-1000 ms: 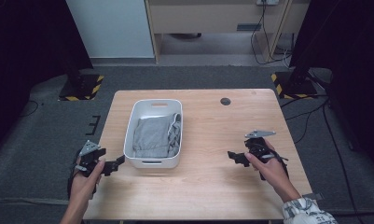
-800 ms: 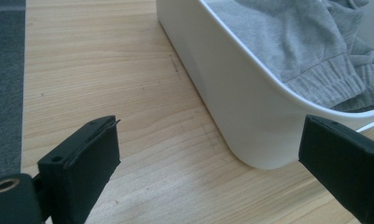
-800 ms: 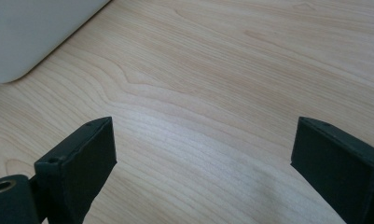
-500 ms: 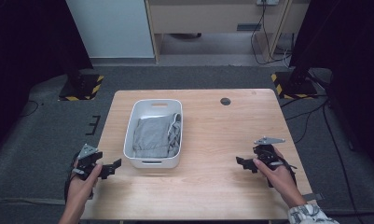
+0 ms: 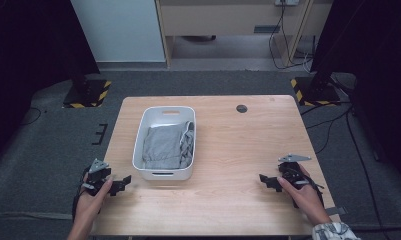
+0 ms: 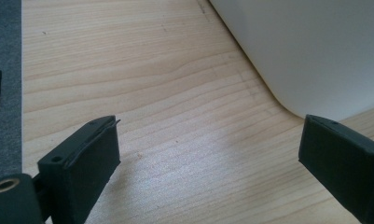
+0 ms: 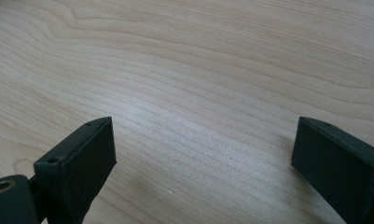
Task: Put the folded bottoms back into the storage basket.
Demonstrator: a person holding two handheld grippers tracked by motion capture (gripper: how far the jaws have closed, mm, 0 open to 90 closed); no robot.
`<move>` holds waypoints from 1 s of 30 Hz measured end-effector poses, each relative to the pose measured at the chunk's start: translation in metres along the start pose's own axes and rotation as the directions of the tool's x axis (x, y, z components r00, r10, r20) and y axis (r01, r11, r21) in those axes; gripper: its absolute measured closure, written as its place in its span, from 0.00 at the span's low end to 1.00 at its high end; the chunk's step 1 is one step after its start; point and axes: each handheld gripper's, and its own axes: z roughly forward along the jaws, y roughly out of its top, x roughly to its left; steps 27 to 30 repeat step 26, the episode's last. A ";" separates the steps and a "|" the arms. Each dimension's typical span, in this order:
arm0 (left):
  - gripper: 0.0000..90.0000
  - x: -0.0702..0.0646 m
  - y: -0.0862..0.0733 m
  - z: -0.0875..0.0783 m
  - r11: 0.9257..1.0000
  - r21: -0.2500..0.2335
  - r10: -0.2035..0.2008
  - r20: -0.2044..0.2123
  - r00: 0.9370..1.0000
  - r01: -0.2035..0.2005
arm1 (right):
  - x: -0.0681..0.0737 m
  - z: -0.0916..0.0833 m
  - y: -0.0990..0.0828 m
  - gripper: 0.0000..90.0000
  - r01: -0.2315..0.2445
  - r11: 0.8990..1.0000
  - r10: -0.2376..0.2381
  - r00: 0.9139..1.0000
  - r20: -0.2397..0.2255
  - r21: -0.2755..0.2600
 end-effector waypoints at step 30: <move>0.00 -0.014 0.001 0.024 0.994 0.054 0.095 -0.074 0.993 -0.092 | 0.006 0.012 -0.005 0.01 0.084 0.996 -0.081 0.986 0.145 -0.012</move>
